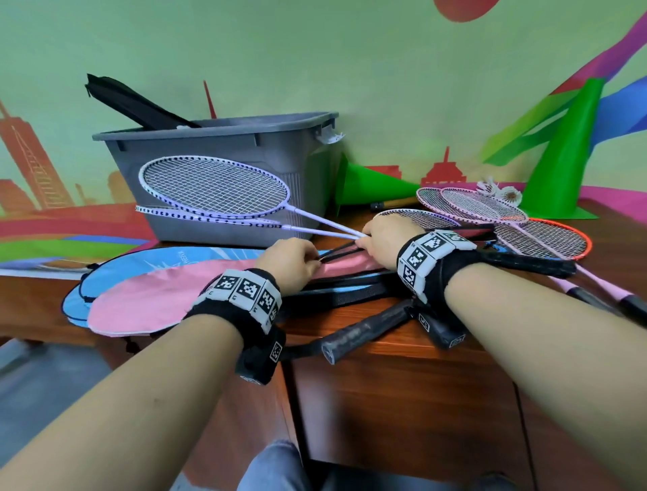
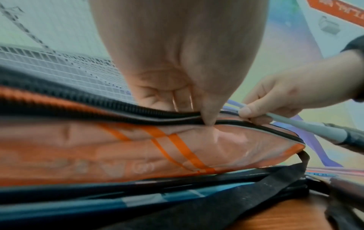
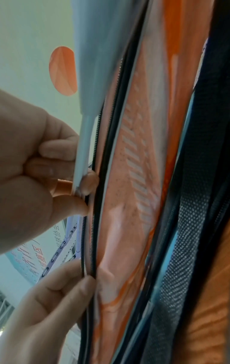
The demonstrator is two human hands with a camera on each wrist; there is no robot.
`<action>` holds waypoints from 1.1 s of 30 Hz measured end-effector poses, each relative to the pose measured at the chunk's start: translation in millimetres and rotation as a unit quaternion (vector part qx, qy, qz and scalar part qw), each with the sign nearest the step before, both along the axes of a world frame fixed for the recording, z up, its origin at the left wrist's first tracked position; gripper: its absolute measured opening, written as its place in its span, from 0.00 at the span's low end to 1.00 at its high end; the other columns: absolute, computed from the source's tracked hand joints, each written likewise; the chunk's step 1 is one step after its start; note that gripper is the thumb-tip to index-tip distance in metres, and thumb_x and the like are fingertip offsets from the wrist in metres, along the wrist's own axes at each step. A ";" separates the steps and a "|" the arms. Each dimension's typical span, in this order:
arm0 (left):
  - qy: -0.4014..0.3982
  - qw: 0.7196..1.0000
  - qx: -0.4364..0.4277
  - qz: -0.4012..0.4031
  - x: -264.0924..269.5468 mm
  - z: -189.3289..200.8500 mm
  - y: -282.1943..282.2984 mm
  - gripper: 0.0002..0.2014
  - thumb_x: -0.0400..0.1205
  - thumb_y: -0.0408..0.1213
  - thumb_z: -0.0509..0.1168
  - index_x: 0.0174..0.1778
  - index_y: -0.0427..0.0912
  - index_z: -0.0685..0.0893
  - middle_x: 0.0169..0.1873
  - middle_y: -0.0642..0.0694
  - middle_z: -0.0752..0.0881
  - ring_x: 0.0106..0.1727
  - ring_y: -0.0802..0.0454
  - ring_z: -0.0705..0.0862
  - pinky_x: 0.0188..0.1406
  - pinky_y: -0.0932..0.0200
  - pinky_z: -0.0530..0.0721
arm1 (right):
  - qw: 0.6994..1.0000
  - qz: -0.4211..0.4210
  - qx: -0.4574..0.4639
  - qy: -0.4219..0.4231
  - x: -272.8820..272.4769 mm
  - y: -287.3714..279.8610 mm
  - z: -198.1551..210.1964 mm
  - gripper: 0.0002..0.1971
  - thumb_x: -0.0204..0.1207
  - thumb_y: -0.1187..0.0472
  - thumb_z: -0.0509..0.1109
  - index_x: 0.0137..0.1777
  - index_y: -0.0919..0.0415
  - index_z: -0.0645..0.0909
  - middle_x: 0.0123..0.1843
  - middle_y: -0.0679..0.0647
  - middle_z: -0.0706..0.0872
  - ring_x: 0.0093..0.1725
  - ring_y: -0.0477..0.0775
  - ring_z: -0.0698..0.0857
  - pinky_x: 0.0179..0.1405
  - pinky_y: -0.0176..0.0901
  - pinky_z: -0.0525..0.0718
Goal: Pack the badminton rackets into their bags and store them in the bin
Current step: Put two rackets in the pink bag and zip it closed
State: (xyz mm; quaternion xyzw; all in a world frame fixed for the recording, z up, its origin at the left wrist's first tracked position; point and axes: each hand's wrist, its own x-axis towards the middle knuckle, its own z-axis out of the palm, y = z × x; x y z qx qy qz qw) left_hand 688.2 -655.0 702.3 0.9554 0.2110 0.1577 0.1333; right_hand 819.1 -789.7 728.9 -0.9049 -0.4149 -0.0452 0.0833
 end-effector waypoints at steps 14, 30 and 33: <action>-0.004 0.997 -0.073 0.006 -11.4 1.4 6.0 0.09 0.82 0.41 0.63 0.38 0.43 0.83 0.35 0.44 0.83 0.40 0.48 0.79 0.39 0.62 0.69 | 1.000 0.011 0.011 0.027 -3.9 0.7 -2.4 0.12 0.78 0.50 0.65 0.49 0.54 0.87 0.44 0.57 0.86 0.45 0.60 0.83 0.41 0.43 0.77; -0.055 0.994 0.089 -0.024 -34.6 -13.6 22.8 0.18 0.82 0.30 0.59 0.66 0.47 0.84 0.51 0.41 0.80 0.56 0.41 0.81 0.58 0.51 0.78 | 0.999 -0.035 0.040 -0.003 2.8 -9.6 3.3 0.14 0.81 0.49 0.60 0.44 0.55 0.83 0.39 0.55 0.82 0.41 0.60 0.81 0.32 0.40 0.70; -0.015 0.991 0.131 -0.019 -35.6 -12.8 23.7 0.25 0.81 0.35 0.64 0.75 0.50 0.74 0.53 0.39 0.77 0.58 0.38 0.77 0.58 0.50 0.75 | 0.998 -0.035 0.051 0.000 4.1 -13.8 6.2 0.16 0.82 0.49 0.60 0.48 0.57 0.85 0.37 0.55 0.82 0.39 0.59 0.79 0.26 0.40 0.67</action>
